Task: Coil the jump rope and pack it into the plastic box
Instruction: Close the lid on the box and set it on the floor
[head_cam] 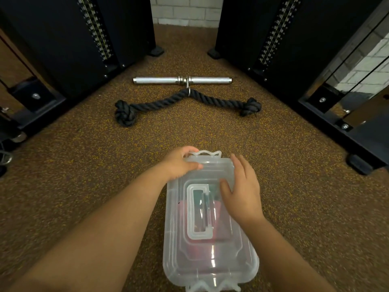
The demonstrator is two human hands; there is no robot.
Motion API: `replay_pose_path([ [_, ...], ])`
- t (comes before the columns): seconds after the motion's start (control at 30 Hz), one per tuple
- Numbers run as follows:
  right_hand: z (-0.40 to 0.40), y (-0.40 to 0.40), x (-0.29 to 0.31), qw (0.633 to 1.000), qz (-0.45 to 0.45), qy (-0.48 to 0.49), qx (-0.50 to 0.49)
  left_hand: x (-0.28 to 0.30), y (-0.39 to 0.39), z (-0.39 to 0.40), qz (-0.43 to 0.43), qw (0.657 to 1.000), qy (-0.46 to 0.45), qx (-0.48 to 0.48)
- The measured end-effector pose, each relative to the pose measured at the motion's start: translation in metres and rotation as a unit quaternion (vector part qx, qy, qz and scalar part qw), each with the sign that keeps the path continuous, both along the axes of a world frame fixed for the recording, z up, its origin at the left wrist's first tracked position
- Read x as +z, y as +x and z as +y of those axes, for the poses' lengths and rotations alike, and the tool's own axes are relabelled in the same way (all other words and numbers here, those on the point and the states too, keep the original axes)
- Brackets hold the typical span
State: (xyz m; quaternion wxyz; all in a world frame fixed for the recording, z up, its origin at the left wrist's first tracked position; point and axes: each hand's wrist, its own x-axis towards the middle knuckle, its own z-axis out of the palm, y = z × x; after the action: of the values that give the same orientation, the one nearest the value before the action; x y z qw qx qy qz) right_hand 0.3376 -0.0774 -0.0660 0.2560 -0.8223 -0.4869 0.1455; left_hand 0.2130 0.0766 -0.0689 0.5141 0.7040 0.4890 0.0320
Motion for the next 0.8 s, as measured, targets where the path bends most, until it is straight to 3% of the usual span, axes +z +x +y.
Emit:
replay_pose_path([
  [0.13,0.047,0.012,0.010,0.986,-0.044,-0.091,0.135,-0.005,0.003,-0.009,0.062,0.988,0.140,-0.034],
  [0.27,0.075,0.015,0.014,0.957,-0.057,-0.182,0.217,-0.006,0.008,-0.010,0.090,0.981,0.170,-0.036],
  [0.57,0.081,0.014,0.008,0.968,-0.035,-0.160,0.188,-0.015,0.013,-0.020,-0.004,0.987,0.131,0.087],
  [0.67,0.077,0.013,0.005,0.973,-0.038,-0.137,0.182,-0.015,0.010,-0.026,-0.023,0.983,0.159,0.092],
  [0.73,0.072,0.011,0.003,0.978,-0.035,-0.116,0.171,-0.014,0.006,-0.031,-0.005,0.977,0.198,0.080],
  [0.8,0.066,0.006,0.000,0.981,-0.048,-0.101,0.157,-0.013,0.005,-0.041,0.069,0.959,0.271,0.043],
])
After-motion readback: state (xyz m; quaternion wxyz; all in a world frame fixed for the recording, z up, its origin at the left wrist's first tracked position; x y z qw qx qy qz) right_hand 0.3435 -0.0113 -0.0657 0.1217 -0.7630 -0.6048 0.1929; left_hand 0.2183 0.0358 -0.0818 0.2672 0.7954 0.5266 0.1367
